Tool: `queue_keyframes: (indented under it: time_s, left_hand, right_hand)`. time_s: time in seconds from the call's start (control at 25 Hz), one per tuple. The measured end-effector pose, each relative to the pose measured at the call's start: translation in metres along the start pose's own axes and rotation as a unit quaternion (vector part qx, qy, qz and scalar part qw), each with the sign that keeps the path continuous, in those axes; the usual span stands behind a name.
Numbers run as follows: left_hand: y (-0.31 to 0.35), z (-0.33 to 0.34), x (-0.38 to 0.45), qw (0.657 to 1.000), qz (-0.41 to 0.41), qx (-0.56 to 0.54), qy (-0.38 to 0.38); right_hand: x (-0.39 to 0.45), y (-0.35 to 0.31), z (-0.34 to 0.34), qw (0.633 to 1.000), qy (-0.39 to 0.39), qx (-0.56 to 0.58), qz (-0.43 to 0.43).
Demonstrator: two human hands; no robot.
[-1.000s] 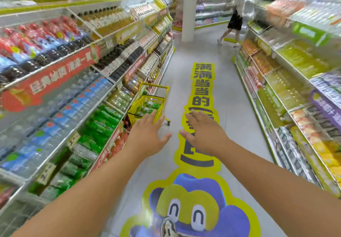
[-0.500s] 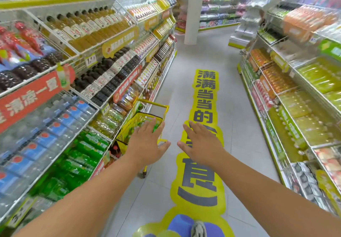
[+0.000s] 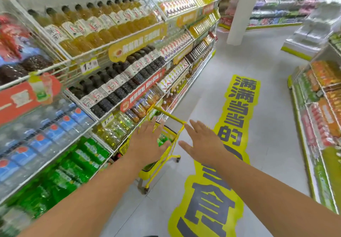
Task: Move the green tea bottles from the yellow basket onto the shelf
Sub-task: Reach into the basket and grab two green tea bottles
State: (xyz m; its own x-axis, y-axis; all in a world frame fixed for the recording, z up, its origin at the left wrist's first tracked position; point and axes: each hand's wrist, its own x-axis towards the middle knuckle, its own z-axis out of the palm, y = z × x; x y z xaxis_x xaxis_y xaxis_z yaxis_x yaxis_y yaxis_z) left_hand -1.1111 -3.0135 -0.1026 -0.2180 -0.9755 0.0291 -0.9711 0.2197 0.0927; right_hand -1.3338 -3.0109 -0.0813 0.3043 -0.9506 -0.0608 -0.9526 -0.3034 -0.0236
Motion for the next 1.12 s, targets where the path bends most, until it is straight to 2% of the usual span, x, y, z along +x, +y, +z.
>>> queue_keyframes:
  time_s: [0.32,0.48,0.64,0.88,1.12]
  left_hand:
    - [-0.046,0.027,0.124,0.993,-0.110,-0.034,-0.018]
    - [-0.079,0.046,0.188,0.990,-0.129,-0.044,-0.038]
    - [-0.106,0.051,0.244,0.989,-0.138,-0.056,-0.024]
    - [-0.143,0.054,0.277,0.980,-0.196,-0.033,-0.028]
    - [-0.157,0.061,0.300,0.949,-0.307,-0.055,-0.036]
  right_hand:
    - [0.165,0.035,0.012,0.997,-0.014,0.017,-0.079]
    - [0.245,0.037,0.029,0.995,-0.032,0.015,-0.089]
    - [0.311,0.032,0.032,0.993,-0.057,0.018,-0.104]
    - [0.394,0.021,0.034,0.981,-0.083,-0.011,-0.173]
    - [0.468,0.016,0.035,0.954,-0.103,-0.030,-0.279]
